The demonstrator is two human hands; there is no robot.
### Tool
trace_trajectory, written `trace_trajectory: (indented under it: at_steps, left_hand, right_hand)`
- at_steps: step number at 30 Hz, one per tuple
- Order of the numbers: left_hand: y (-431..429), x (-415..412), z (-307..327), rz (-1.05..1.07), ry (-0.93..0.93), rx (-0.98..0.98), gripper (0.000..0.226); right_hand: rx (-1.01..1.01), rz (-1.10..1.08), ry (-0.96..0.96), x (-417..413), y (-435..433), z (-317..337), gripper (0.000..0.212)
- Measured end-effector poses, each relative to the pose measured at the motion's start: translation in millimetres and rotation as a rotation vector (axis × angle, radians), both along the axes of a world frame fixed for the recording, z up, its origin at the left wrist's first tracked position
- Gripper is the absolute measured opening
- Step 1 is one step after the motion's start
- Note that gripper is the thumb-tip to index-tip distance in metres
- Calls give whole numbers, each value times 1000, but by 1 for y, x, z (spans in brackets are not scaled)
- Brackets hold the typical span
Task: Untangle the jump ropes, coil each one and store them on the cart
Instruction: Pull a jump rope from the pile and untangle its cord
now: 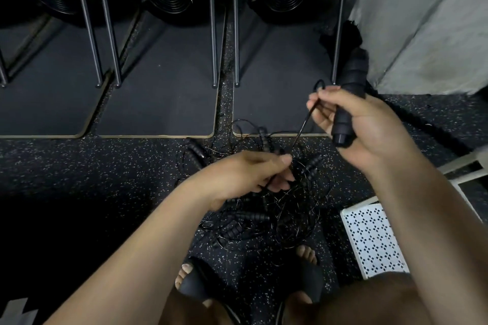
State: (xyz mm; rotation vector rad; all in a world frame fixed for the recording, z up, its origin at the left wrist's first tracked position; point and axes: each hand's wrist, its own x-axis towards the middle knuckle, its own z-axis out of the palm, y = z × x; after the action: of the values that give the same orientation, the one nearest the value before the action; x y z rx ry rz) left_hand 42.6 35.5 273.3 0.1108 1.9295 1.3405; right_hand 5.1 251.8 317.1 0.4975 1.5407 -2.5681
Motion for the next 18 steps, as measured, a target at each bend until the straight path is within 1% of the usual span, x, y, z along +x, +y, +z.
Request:
trace_trajectory:
  at_steps: [4,6,7,9,12,13,16,18]
  left_hand:
    - [-3,0,-3,-111,175,-214,24]
    - [-5,-2,-5,-154,230,-280,22]
    - [-6,-3,-5,-147,239,-279,21]
    - [-8,-5,-3,-68,258,-205,21]
    - [-12,-11,1,171,312,24,19]
    - [-14,-14,1,258,309,92,20]
    - [-17,-21,0,452,275,227,30]
    - [-18,-24,1,556,250,311,25]
  right_hand:
    - [-59,-111,2,-7,12,0,5]
    - [-88,-141,8,-9,14,-3,3]
    - [-92,-142,7,-10,15,-4,3]
    - [-49,-88,-5,-10,14,-7,9]
    - [182,106,-42,-5,9,-11,33]
    - [247,170,-57,-2,5,-12,36]
    - [307,322,-82,9,-13,-15,32]
    - [312,411,-77,14,-24,-16,30]
